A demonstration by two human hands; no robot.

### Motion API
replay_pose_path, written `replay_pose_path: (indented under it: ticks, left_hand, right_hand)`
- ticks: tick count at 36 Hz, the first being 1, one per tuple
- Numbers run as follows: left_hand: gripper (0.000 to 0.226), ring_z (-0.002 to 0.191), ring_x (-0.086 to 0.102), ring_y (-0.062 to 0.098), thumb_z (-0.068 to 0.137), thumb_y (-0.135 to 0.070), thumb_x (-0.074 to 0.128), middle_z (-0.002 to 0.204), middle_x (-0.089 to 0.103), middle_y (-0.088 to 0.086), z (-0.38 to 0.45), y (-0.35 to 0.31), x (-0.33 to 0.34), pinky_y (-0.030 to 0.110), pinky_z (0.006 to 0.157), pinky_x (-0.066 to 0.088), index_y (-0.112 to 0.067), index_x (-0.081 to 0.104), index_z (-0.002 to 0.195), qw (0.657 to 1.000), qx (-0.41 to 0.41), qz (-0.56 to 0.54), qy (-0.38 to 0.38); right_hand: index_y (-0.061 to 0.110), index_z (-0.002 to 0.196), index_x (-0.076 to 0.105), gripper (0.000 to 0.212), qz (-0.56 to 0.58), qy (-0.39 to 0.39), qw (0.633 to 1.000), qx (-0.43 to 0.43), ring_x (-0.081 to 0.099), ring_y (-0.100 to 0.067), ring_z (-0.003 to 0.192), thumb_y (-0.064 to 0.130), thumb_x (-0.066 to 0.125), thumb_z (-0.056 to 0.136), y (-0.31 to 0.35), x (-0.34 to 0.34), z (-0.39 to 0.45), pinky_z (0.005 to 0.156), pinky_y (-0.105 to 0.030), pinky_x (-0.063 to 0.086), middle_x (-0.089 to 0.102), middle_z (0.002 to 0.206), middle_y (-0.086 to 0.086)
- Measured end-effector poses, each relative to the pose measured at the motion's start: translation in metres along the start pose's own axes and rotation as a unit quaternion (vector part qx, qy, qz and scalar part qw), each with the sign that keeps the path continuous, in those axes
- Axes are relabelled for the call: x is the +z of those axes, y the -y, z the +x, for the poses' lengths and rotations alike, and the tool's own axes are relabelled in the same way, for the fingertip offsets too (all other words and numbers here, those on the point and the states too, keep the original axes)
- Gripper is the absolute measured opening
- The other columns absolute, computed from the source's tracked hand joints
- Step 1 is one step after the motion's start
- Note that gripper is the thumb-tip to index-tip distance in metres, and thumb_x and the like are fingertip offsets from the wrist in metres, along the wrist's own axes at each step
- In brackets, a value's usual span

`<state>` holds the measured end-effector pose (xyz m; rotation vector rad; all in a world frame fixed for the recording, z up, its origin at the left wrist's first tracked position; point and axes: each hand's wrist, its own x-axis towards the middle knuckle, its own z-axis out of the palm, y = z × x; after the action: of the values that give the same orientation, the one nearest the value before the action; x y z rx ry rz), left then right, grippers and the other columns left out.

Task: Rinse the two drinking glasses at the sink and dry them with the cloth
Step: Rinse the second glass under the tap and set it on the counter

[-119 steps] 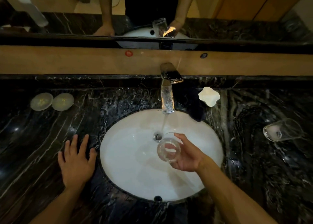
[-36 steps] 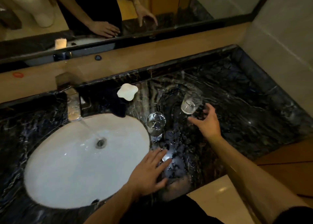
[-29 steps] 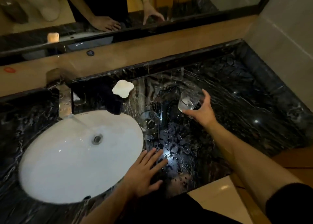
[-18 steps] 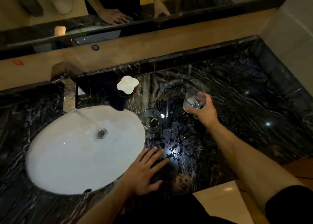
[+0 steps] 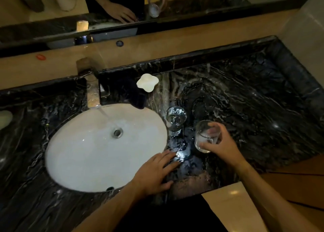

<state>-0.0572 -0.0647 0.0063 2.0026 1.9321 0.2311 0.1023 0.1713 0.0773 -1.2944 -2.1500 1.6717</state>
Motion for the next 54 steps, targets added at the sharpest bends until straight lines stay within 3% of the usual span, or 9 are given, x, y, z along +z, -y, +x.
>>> replay_pose_path:
  ticks: [3, 9, 15, 19, 26, 33, 42, 49, 54]
  left_hand:
    - [0.067, 0.135, 0.051, 0.030, 0.080, -0.051, 0.063, 0.151, 0.047, 0.010, -0.026, 0.012, -0.002, 0.041, 0.104, 0.050, -0.023, 0.049, 0.140, 0.999, 0.002, -0.034, 0.003]
    - [0.059, 0.110, 0.065, 0.019, 0.078, -0.054, 0.062, 0.136, 0.060, 0.001, -0.088, 0.041, -0.009, 0.025, 0.079, 0.056, -0.030, 0.055, 0.132, 0.999, -0.010, -0.024, -0.024]
    - [0.034, 0.092, 0.071, 0.018, 0.086, -0.049, 0.064, 0.116, 0.071, -0.003, -0.139, 0.103, -0.034, 0.027, 0.080, 0.055, -0.026, 0.071, 0.111, 0.989, -0.097, -0.036, -0.102]
    - [0.039, 0.094, 0.070, 0.023, 0.089, -0.049, 0.056, 0.107, 0.072, 0.000, -0.146, 0.151, -0.087, 0.034, 0.082, 0.054, -0.019, 0.072, 0.109, 0.974, -0.158, 0.009, -0.161]
    - [0.048, 0.113, 0.057, 0.031, 0.087, -0.037, 0.066, 0.120, 0.062, 0.015, -0.102, 0.214, -0.182, 0.042, 0.091, 0.048, -0.006, 0.064, 0.124, 0.932, -0.169, 0.067, -0.313]
    - [0.062, 0.130, 0.049, 0.026, 0.087, -0.043, 0.063, 0.143, 0.050, 0.008, -0.062, 0.240, -0.236, 0.045, 0.105, 0.044, -0.019, 0.049, 0.142, 0.928, -0.201, 0.049, -0.310]
    - [0.042, 0.109, 0.061, 0.022, 0.089, -0.043, 0.061, 0.122, 0.064, 0.003, -0.045, 0.257, -0.241, 0.044, 0.091, 0.050, -0.017, 0.066, 0.121, 0.937, -0.155, 0.061, -0.306]
    - [0.037, 0.103, 0.062, 0.026, 0.089, -0.040, 0.062, 0.116, 0.064, 0.005, -0.039, 0.255, -0.235, 0.043, 0.083, 0.049, -0.016, 0.068, 0.116, 0.926, -0.169, 0.062, -0.333]
    - [0.040, 0.106, 0.060, 0.026, 0.089, -0.043, 0.059, 0.118, 0.063, 0.006, -0.039, 0.255, -0.236, 0.043, 0.088, 0.046, -0.017, 0.067, 0.118, 0.926, -0.178, 0.054, -0.328]
  right_hand:
    - [0.042, 0.119, 0.051, 0.074, -0.005, 0.045, 0.999, 0.001, 0.061, -0.008, 0.111, 0.039, 0.092, 0.058, 0.004, 0.027, -0.018, 0.093, -0.030, 0.046, 0.063, 0.116, 0.008]
    - [0.043, 0.124, 0.048, 0.081, -0.031, 0.115, 0.993, -0.002, 0.060, 0.008, 0.114, 0.056, 0.085, 0.053, 0.020, 0.094, -0.037, 0.097, -0.017, 0.044, 0.065, 0.123, 0.018]
    - [0.034, 0.129, 0.047, 0.084, -0.063, 0.129, 0.989, -0.040, 0.061, -0.003, 0.114, 0.040, 0.088, 0.056, 0.042, 0.163, -0.025, 0.097, -0.024, 0.048, 0.064, 0.122, 0.016]
    - [0.044, 0.130, 0.045, 0.083, -0.060, 0.127, 0.988, -0.060, 0.061, -0.005, 0.112, 0.020, 0.091, 0.065, 0.062, 0.201, -0.007, 0.094, -0.025, 0.050, 0.064, 0.120, 0.016]
    - [0.046, 0.131, 0.043, 0.082, -0.062, 0.135, 0.987, -0.067, 0.063, -0.003, 0.098, 0.023, 0.090, 0.068, 0.096, 0.249, 0.035, 0.068, -0.012, 0.051, 0.063, 0.120, 0.010]
    - [0.043, 0.132, 0.041, 0.084, -0.062, 0.133, 0.987, -0.070, 0.059, -0.016, 0.103, 0.021, 0.090, 0.067, 0.124, 0.281, 0.084, 0.077, -0.026, 0.049, 0.061, 0.121, 0.005]
    - [0.040, 0.135, 0.040, 0.084, -0.054, 0.148, 0.985, -0.072, 0.057, -0.016, 0.103, 0.014, 0.087, 0.071, 0.138, 0.296, 0.109, 0.082, -0.032, 0.053, 0.057, 0.124, 0.008]
    - [0.049, 0.126, 0.036, 0.085, -0.037, 0.157, 0.986, -0.049, 0.055, 0.001, 0.094, 0.012, 0.087, 0.069, 0.138, 0.303, 0.109, 0.081, -0.025, 0.052, 0.050, 0.110, 0.032]
    - [0.042, 0.132, 0.044, 0.088, 0.000, 0.217, 0.976, 0.006, 0.062, -0.019, 0.108, 0.018, 0.091, 0.062, 0.137, 0.303, 0.114, 0.082, -0.034, 0.057, 0.061, 0.124, 0.005]
